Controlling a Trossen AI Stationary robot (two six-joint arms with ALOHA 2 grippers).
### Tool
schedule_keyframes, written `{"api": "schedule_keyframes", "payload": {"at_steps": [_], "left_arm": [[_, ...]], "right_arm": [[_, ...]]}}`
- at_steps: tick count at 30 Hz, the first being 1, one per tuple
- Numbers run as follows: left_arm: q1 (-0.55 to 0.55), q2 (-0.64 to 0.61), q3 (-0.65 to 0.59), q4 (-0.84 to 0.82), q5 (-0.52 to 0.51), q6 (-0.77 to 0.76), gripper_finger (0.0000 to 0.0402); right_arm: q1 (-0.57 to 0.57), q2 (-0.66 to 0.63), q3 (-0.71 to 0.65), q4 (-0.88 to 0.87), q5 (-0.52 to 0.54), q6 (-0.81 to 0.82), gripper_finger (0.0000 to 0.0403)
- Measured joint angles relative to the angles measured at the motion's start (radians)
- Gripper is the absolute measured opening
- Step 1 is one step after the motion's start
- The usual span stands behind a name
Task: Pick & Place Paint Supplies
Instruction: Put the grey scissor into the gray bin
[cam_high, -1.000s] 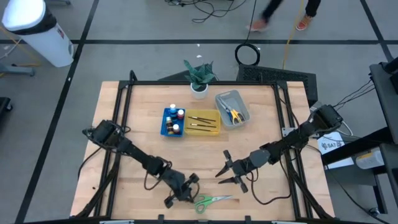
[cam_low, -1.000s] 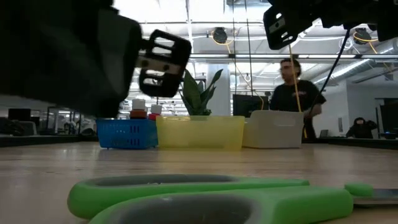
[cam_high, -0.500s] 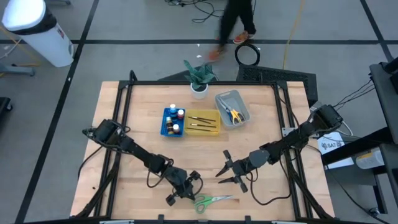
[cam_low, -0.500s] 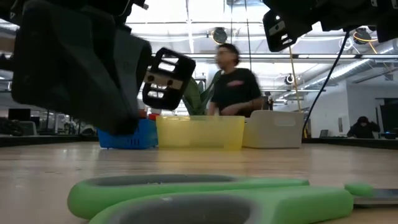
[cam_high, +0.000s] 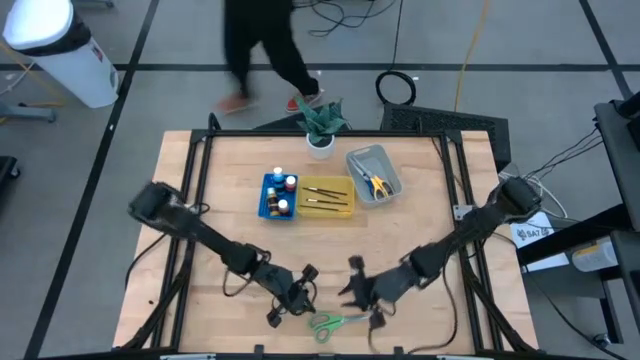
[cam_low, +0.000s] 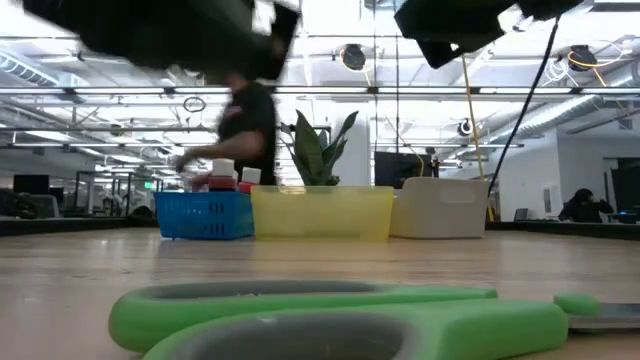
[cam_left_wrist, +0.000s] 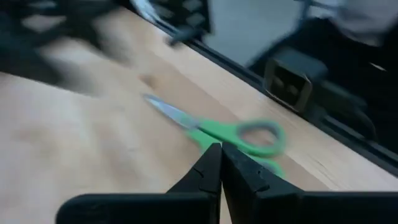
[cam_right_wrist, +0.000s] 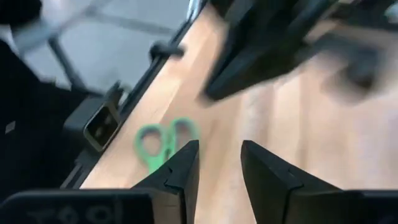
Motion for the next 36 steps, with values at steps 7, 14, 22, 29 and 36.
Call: {"api": "schedule_keyframes", "payload": {"at_steps": [7,14,22,29,36], "left_arm": [[-0.021,-0.283,0.000,-0.109,-0.283,0.056,0.0005],[-0.006,-0.408,0.000,-0.114,-0.425,-0.126,0.0036],[0.002,-0.372,0.000,-0.165,-0.427,-0.164,0.0046],[0.009,-0.365,0.000,-0.161,-0.428,-0.165,0.0046],[0.009,-0.365,0.000,-0.161,-0.427,-0.172,0.0047]], "right_arm": [[0.036,0.228,0.209,-0.199,-0.147,0.109,0.0080],[0.002,0.303,0.224,-0.204,-0.308,0.184,0.0036],[-0.027,0.305,0.224,-0.227,-0.338,0.200,0.0003],[-0.027,0.313,0.223,-0.287,-0.345,0.206,0.0001],[-0.024,0.351,0.226,-0.247,-0.366,0.170,0.0001]]}}
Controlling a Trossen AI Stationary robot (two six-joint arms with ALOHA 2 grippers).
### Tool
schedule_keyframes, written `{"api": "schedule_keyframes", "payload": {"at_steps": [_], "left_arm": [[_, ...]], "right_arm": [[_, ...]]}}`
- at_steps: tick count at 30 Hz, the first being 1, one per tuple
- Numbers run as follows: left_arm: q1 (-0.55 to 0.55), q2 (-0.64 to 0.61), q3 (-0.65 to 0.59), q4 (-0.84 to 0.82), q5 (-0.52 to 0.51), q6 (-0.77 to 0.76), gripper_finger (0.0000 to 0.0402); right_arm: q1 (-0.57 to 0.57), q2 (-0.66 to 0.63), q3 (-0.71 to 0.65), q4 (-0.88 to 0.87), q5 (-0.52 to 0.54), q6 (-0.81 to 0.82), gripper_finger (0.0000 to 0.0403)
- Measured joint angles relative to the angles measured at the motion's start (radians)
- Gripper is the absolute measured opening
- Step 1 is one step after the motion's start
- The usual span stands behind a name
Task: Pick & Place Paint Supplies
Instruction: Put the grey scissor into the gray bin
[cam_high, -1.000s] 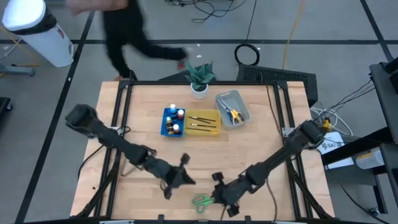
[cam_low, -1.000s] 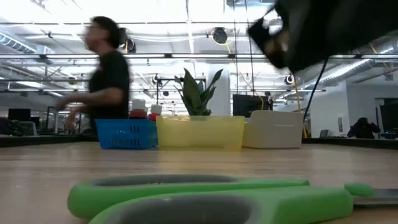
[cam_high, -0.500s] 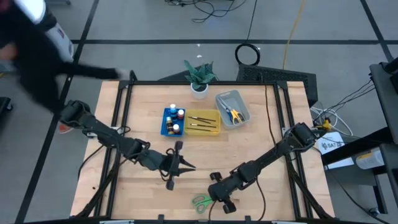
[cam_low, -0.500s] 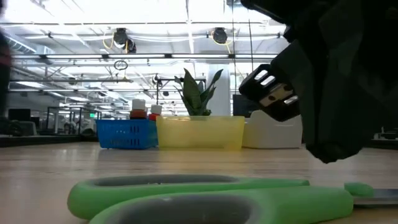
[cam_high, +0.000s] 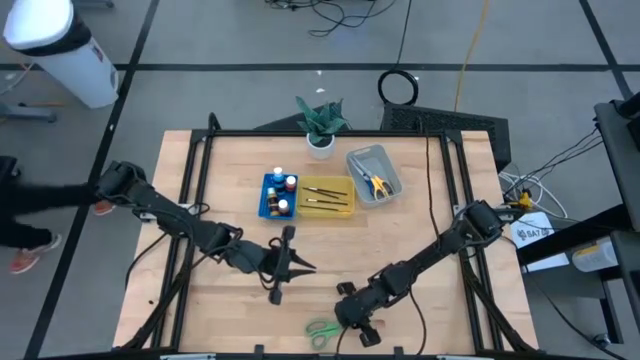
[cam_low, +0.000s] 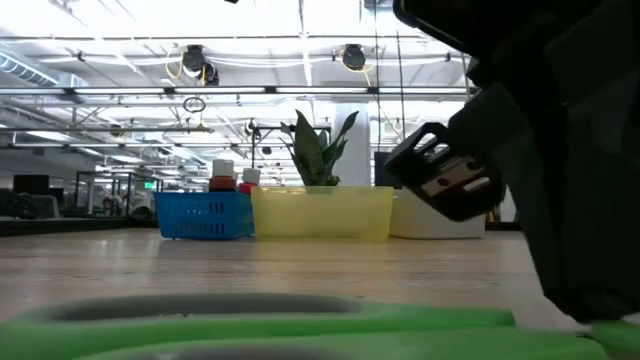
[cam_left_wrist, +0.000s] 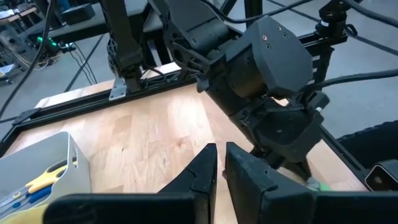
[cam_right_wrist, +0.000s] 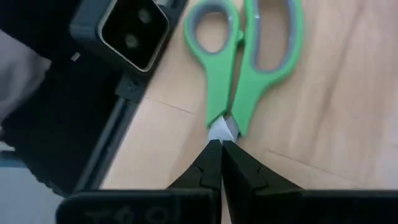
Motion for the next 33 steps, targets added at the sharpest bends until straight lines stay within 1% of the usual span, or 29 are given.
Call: {"api": "schedule_keyframes", "payload": {"at_steps": [3,11,14,15,16,19,22,26,29,33], "left_arm": [[0.000,0.000,0.000,-0.002,0.000,-0.002,0.0047],[0.000,0.000,0.000,-0.010,0.002,-0.003,0.0047],[0.000,0.000,0.000,-0.014,0.002,-0.006,0.0047],[0.000,0.000,0.000,-0.016,0.002,-0.006,0.0047],[0.000,0.000,0.000,-0.017,0.002,-0.007,0.0047],[0.002,0.000,0.000,-0.017,0.002,-0.003,0.0047],[0.007,0.000,0.000,-0.018,0.002,-0.009,0.0047],[0.010,0.000,0.000,-0.017,0.002,-0.017,0.0047],[0.010,0.000,0.000,-0.021,0.002,-0.018,0.0047],[0.012,0.000,0.000,-0.025,0.002,-0.020,0.0047]], "right_arm": [[-0.012,0.001,0.000,-0.015,0.028,0.000,0.0000],[-0.041,-0.005,-0.001,-0.071,0.206,-0.019,0.0000],[-0.042,-0.021,-0.003,-0.071,0.208,-0.027,0.0000],[-0.035,-0.029,-0.003,-0.066,0.202,-0.030,0.0000],[-0.028,-0.034,-0.007,-0.050,0.166,-0.028,0.0000],[0.008,-0.033,-0.004,0.069,0.004,-0.036,0.0000],[0.036,-0.002,-0.001,0.146,-0.088,-0.033,0.0000],[0.033,0.037,-0.007,0.156,-0.118,0.011,0.0000],[0.022,0.054,-0.002,0.154,-0.105,0.037,0.0000],[-0.009,0.065,-0.001,0.147,-0.094,0.008,0.0000]]}}
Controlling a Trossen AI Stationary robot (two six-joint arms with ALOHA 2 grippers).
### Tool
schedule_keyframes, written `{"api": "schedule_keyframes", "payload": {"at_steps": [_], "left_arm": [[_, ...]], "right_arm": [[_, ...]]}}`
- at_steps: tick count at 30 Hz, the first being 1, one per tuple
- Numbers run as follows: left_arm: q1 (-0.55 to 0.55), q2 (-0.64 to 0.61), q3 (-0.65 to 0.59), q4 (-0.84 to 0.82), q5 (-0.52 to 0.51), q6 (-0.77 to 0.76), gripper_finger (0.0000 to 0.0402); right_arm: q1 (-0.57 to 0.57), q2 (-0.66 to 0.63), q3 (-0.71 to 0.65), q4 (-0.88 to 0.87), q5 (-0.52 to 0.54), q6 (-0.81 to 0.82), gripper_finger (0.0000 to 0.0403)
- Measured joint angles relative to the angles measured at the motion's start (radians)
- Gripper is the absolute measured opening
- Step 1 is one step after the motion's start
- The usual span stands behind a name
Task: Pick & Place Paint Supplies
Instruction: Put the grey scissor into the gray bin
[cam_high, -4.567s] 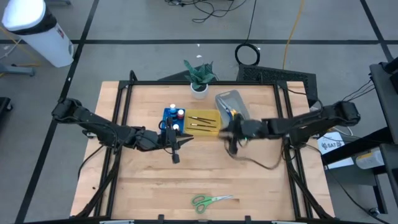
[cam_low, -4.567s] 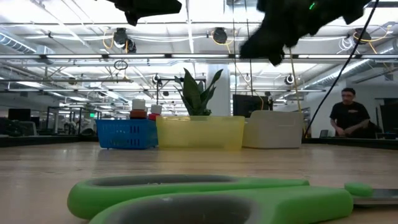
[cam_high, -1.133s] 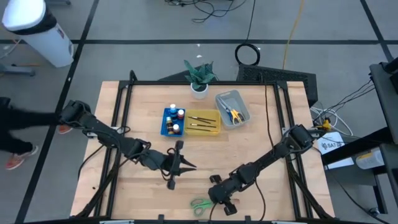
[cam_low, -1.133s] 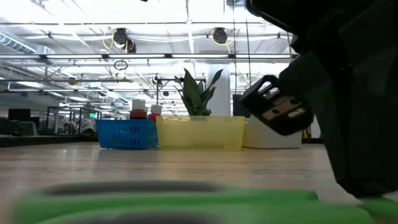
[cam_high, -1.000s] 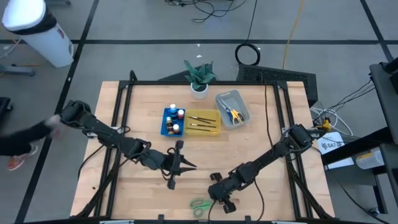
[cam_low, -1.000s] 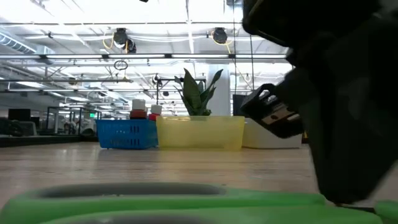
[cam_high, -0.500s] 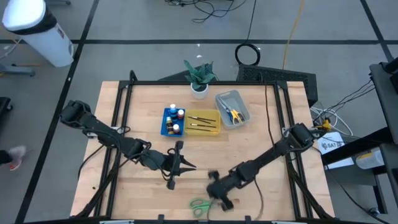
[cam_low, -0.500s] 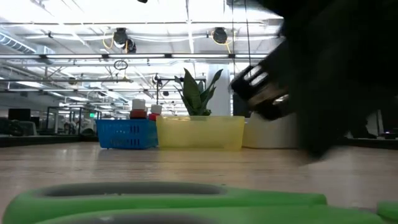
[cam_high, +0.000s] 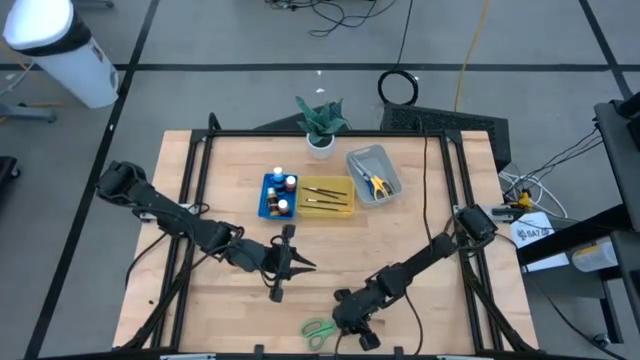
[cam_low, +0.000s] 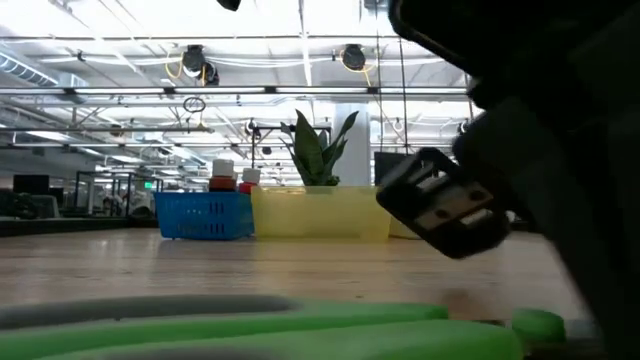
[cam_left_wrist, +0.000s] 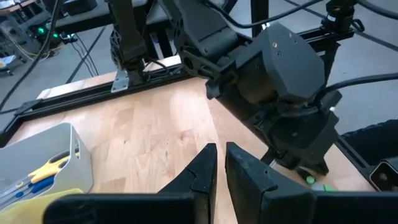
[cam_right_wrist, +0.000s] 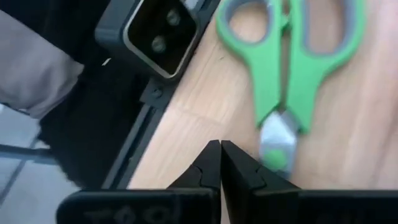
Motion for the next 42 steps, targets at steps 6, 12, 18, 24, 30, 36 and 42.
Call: {"api": "schedule_keyframes", "payload": {"at_steps": [6,12,18,24,30,36,42], "left_arm": [[0.000,0.000,0.000,-0.005,0.000,-0.006,0.0047],[0.000,0.000,0.000,-0.011,0.000,-0.009,0.0047],[0.000,0.000,0.000,-0.011,0.000,-0.009,0.0047],[0.001,0.000,0.000,-0.011,0.000,-0.009,0.0047],[0.001,0.000,0.000,-0.029,0.000,-0.009,0.0047],[0.005,0.000,0.000,-0.033,0.000,-0.008,0.0047],[0.021,0.000,0.000,-0.019,0.000,-0.013,0.0047]], "right_arm": [[-0.022,-0.006,-0.001,0.020,0.124,-0.103,0.0000],[-0.036,-0.004,-0.003,0.065,0.151,-0.173,0.0000],[-0.074,-0.004,-0.003,0.080,0.188,-0.217,0.0000],[-0.118,-0.004,-0.003,0.079,0.374,-0.259,0.0000],[-0.135,-0.024,-0.004,0.085,0.304,-0.221,0.0000],[-0.091,-0.038,-0.003,0.234,0.059,-0.125,0.0000],[-0.058,0.005,-0.002,0.245,0.039,-0.089,0.0000]]}}
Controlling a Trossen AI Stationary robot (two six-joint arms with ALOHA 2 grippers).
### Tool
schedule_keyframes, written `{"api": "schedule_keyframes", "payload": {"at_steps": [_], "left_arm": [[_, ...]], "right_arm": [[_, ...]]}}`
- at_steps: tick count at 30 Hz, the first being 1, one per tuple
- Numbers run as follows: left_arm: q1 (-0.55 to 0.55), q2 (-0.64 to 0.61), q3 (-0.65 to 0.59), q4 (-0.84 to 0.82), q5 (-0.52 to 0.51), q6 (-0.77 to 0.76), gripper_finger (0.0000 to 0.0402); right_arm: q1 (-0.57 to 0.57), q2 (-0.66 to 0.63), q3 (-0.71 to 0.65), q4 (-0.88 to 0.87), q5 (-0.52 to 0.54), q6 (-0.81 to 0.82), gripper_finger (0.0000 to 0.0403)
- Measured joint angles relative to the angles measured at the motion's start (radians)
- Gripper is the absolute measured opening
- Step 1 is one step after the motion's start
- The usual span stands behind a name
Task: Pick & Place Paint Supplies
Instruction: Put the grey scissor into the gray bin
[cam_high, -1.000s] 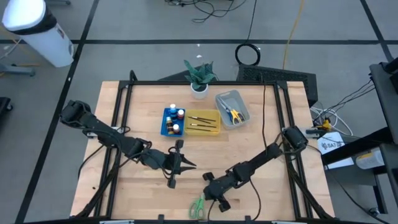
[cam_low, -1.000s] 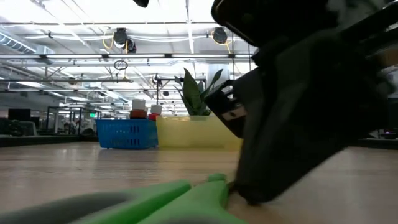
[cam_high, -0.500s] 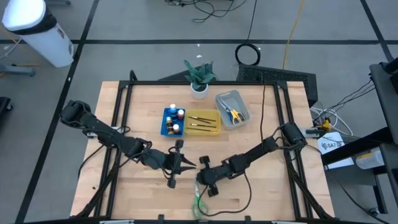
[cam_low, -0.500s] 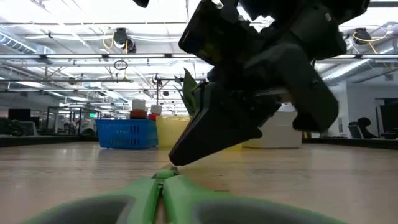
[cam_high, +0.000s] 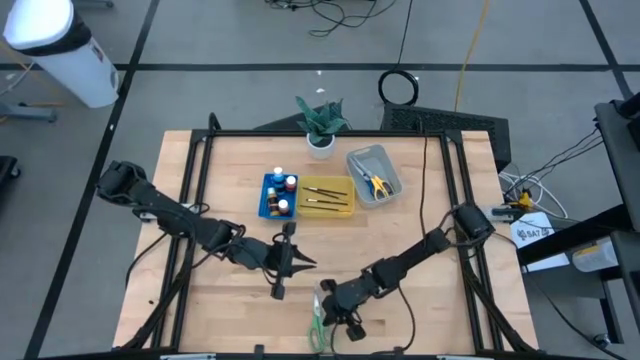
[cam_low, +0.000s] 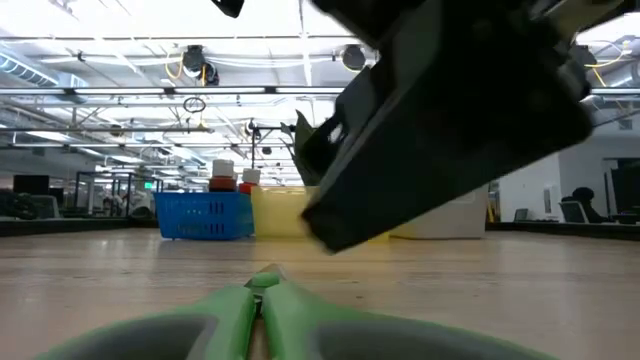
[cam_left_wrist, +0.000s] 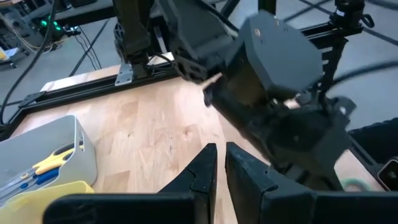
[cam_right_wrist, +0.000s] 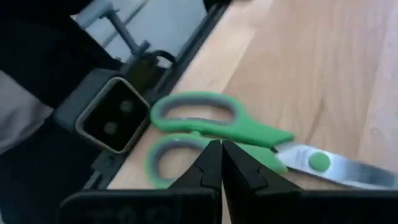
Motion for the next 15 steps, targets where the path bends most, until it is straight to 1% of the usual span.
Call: {"api": "schedule_keyframes", "payload": {"at_steps": [3,8,12,15], "left_arm": [[0.009,0.000,0.000,0.007,0.000,-0.013,0.0047],[0.016,0.000,0.000,0.006,0.000,-0.028,0.0047],[0.015,0.000,0.000,-0.011,0.000,-0.033,0.0047],[0.013,0.000,0.000,-0.017,0.001,-0.037,0.0047]], "right_arm": [[-0.003,0.037,0.016,0.037,-0.018,0.033,0.0000],[-0.014,0.076,0.048,0.028,-0.078,0.042,0.0000],[-0.028,0.074,0.049,0.006,-0.072,0.036,0.0000],[-0.040,0.064,0.051,-0.052,-0.003,0.031,0.0000]]}}
